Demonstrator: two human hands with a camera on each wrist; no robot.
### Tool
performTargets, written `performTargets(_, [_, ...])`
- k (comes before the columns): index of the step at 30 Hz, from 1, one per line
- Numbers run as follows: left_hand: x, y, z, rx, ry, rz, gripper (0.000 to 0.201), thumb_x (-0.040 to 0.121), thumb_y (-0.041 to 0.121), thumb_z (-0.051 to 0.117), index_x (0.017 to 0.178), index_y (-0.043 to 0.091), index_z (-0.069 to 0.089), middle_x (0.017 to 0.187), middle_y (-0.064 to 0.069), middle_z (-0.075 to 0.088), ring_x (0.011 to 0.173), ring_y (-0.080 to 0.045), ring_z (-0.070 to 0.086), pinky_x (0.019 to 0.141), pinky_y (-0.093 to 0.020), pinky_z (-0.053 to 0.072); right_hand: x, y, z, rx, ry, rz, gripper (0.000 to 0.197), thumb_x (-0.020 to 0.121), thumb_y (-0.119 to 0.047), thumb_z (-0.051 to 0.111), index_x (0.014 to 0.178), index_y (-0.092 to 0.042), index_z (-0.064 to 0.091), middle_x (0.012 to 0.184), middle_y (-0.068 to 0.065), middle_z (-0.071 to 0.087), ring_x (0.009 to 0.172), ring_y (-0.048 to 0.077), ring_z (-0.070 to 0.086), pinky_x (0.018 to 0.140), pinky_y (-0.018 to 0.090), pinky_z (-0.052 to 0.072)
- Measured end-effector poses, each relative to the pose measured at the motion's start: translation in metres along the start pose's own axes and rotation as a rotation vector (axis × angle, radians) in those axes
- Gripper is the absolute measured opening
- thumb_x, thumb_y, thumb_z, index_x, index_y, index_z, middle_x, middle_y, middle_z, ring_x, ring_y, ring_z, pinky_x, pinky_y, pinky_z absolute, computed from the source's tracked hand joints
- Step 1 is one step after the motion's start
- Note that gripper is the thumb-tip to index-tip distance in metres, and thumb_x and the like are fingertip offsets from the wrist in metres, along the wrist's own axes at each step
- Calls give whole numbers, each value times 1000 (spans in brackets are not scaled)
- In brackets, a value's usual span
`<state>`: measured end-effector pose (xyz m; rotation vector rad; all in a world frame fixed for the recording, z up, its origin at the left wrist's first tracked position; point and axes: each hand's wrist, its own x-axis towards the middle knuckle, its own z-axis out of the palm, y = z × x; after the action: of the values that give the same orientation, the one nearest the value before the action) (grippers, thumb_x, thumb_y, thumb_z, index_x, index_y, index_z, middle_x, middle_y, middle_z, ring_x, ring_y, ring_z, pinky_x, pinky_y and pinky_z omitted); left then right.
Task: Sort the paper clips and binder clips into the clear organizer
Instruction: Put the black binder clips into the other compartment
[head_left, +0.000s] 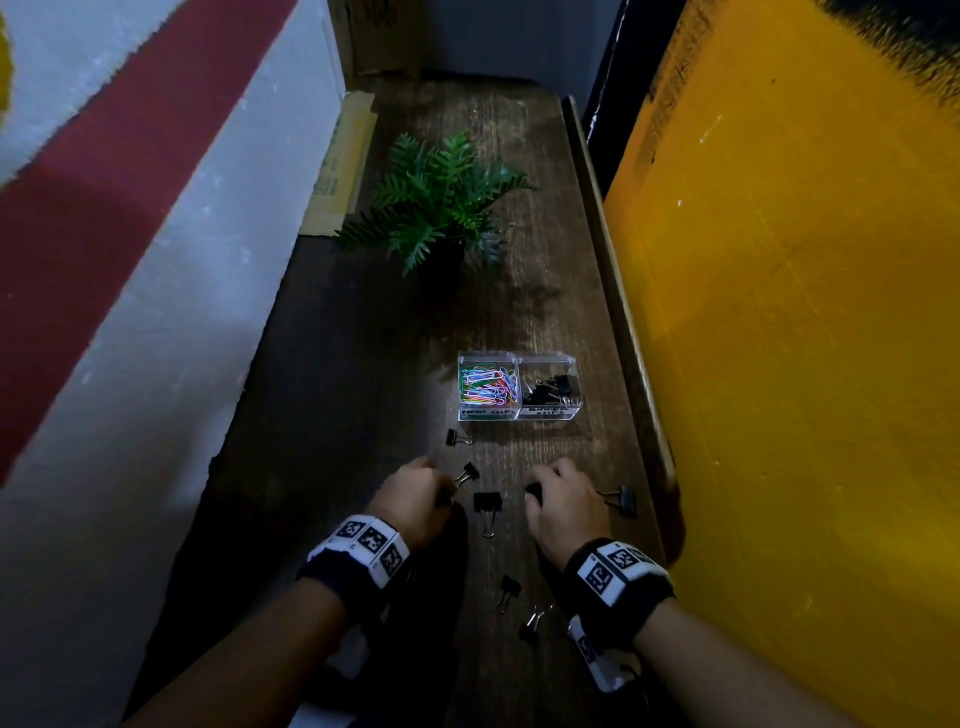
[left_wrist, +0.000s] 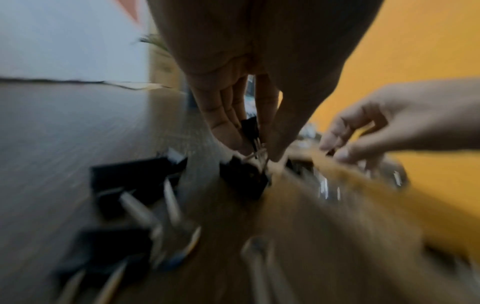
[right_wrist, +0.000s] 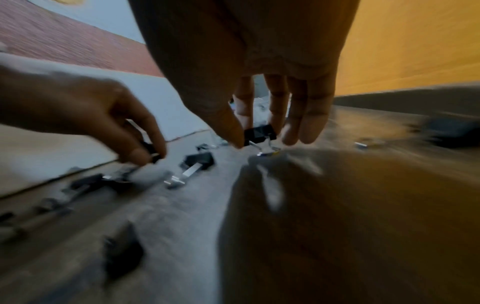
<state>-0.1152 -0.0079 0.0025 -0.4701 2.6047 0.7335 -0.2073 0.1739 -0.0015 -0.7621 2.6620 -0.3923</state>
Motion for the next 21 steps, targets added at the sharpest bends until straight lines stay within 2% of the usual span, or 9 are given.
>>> performTargets(2, [1, 0, -5, -51, 84, -14, 23, 84, 26, 64, 107, 24, 68, 108, 1, 54, 98, -19, 58, 88, -30, 49, 1, -15, 2, 21, -5, -74, 25, 90, -30, 56, 114, -23, 58, 115, -1, 49, 102, 17, 51, 85, 30, 46])
performTargets(5, [6, 4, -19, -61, 192, 11, 24, 83, 23, 62, 105, 22, 71, 101, -2, 59, 93, -22, 62, 88, -29, 48, 4, -39, 8, -32, -41, -161, 24, 91, -25, 53, 113, -19, 58, 117, 6, 47, 102, 27, 54, 85, 38, 48])
performTargets(9, [9, 10, -36, -73, 241, 19, 27, 83, 18, 59, 107, 22, 70, 102, 0, 59, 94, -20, 61, 89, -31, 49, 4, -55, 15, -165, -197, -188, 28, 91, -14, 47, 118, -14, 53, 123, 13, 41, 108, 35, 49, 86, 42, 45])
performTargets(14, [7, 11, -48, -93, 202, -23, 29, 83, 14, 60, 109, 23, 69, 112, 2, 64, 98, -15, 62, 91, -28, 50, 2, -52, 18, -203, -252, -221, 31, 90, -6, 44, 120, -8, 51, 125, 16, 42, 113, 35, 43, 86, 42, 45])
performTargets(21, [16, 39, -75, -148, 303, 23, 29, 81, 10, 54, 99, 22, 73, 97, -2, 72, 88, -18, 67, 88, -31, 53, 5, -37, 9, -141, -228, -197, 26, 88, -5, 51, 112, -7, 59, 120, 14, 50, 111, 33, 48, 88, 38, 45])
